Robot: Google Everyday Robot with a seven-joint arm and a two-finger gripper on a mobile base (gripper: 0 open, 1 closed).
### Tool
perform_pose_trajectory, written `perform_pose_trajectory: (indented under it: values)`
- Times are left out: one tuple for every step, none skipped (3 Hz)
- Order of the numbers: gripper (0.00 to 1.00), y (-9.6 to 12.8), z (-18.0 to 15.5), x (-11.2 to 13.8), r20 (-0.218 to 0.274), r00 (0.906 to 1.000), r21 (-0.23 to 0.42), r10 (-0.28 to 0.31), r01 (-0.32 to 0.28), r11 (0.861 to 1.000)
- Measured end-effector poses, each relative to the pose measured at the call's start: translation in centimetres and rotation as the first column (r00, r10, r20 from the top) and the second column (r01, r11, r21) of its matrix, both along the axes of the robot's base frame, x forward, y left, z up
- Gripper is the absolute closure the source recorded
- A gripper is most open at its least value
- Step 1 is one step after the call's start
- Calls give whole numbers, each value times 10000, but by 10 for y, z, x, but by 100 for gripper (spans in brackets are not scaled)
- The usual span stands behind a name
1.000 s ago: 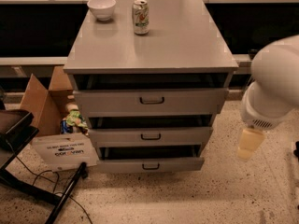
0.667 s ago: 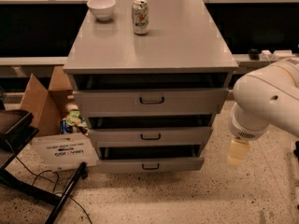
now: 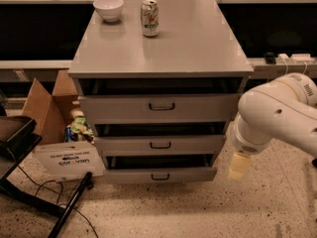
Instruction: Open bottom drawer
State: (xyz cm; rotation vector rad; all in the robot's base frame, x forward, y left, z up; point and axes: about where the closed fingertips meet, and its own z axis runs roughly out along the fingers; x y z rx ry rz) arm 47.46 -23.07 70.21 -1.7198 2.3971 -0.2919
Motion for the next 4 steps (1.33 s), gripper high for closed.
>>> perform_pose_trajectory:
  values:
    - [0,25,-75,8,-462,9987,48,217,-215,9998]
    - [0,34,-152,23,-512,9986,85,-103,107,9999]
    - [0,43,-215,45,-548,9972,84,-505,511,9987]
    - [0,49,-277,63,-925,9929,143,-743,759,9970]
